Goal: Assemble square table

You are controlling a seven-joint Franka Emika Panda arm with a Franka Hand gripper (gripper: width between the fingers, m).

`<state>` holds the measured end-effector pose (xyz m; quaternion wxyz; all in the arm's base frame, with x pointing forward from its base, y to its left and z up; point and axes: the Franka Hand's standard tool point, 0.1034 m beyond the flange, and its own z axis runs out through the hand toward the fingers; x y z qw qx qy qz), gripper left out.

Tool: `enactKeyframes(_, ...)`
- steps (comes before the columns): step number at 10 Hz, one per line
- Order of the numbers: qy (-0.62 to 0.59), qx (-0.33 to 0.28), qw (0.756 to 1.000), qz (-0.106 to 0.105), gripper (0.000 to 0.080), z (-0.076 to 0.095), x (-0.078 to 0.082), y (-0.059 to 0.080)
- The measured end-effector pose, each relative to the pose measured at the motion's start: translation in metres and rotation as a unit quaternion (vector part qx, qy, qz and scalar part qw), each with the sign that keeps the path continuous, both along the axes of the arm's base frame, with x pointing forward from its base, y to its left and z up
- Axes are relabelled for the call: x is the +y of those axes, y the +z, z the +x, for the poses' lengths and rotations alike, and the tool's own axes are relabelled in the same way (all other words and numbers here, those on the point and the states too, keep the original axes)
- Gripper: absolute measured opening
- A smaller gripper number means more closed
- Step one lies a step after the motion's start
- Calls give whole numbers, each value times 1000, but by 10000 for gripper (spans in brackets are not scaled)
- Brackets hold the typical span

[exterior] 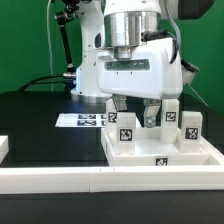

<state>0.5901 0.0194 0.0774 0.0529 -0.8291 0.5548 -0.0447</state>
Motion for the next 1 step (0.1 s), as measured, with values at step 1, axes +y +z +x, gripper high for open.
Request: enactKeyframes(1,0,0,1000,0,649,0,0,0)
